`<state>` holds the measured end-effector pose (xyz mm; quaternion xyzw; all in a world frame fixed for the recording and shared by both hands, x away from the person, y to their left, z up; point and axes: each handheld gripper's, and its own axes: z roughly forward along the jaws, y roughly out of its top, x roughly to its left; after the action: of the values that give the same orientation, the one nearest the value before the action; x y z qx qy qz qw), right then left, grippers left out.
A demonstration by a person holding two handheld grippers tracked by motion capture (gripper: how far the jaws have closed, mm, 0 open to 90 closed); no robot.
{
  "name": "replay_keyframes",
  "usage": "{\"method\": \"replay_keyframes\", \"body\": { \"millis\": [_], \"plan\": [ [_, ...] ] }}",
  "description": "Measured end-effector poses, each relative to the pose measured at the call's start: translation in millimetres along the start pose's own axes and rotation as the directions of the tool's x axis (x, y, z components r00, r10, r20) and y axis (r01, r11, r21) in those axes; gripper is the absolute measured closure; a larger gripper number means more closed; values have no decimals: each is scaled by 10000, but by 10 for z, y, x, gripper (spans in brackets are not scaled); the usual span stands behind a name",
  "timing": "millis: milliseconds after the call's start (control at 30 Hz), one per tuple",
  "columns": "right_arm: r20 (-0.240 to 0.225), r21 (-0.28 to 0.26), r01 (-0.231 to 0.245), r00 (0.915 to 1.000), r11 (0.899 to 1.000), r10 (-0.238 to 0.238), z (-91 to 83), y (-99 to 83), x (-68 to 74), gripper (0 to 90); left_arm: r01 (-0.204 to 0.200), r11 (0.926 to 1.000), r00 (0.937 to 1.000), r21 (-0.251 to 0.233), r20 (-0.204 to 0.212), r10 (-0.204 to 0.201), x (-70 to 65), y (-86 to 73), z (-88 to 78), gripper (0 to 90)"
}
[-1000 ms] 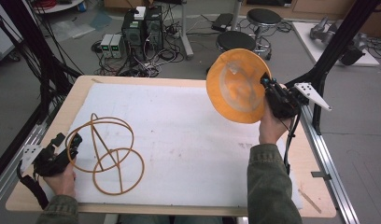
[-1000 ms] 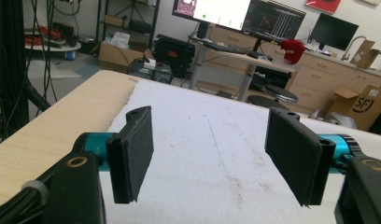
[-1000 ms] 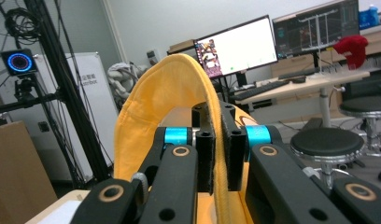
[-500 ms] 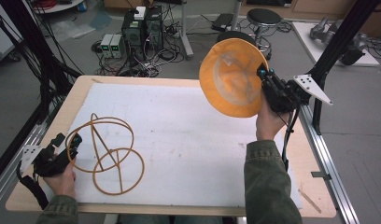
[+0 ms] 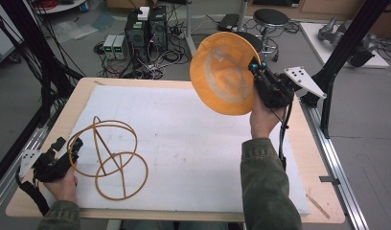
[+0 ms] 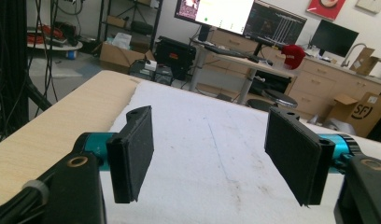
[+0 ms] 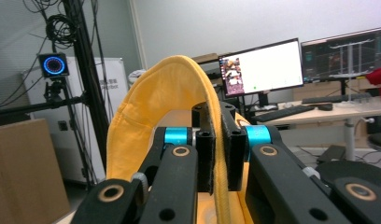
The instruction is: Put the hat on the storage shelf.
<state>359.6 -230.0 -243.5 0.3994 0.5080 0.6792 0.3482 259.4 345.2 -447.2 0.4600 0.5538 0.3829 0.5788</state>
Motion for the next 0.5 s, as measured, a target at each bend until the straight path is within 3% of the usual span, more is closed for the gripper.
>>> {"method": "replay_keyframes", "body": {
  "millis": [500],
  "plan": [
    [-693, 126, 225, 9974, 9997, -216, 316, -56, 409, 864, 171, 9998, 9998, -132, -45, -172, 19, 10, -9, 332]
  ]
}}
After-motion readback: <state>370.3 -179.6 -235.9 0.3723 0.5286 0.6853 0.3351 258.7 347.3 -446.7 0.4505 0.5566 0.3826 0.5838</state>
